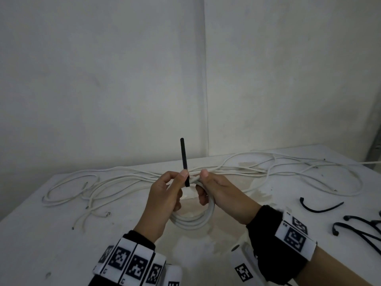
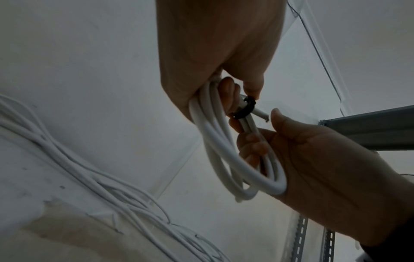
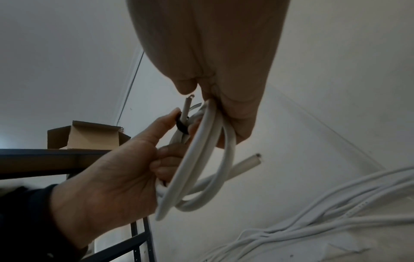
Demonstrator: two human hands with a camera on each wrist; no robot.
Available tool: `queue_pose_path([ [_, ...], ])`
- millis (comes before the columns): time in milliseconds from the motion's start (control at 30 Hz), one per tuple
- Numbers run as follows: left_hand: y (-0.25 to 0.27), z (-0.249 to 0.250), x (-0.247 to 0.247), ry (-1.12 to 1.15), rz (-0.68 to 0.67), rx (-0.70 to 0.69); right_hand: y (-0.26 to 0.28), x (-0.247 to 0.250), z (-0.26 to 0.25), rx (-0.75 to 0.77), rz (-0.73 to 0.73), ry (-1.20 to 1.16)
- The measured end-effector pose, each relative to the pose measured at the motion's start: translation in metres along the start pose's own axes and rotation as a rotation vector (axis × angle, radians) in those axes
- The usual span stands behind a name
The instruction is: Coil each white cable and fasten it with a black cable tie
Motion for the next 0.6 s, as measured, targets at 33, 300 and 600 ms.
queue_pose_path([
  [33,-0.001,0.000,0.001,0.006,-0.003,0.001,0.000,-0.001,0.000,0.001,-0.002,-0.005],
  [300,-0.005,-0.002,0.002,0.107,-0.096,0.027,-0.004,-0.003,0.006,0.012,0.076,-0.054],
  [600,-0.003,-0.015,0.008,0.043,-0.091,-0.002,-0.006,-0.004,0.010,-0.012,0.131,-0.071],
])
Point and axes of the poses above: each hand's wrist, its own y-axis away from the middle knuckle, its own x-axis out of the back of the hand, z = x × y, the point moved 6 cm from there along -y, towards the middle knuckle, and after that the axes turned 15 degrees about x, right-handed, at the moved point
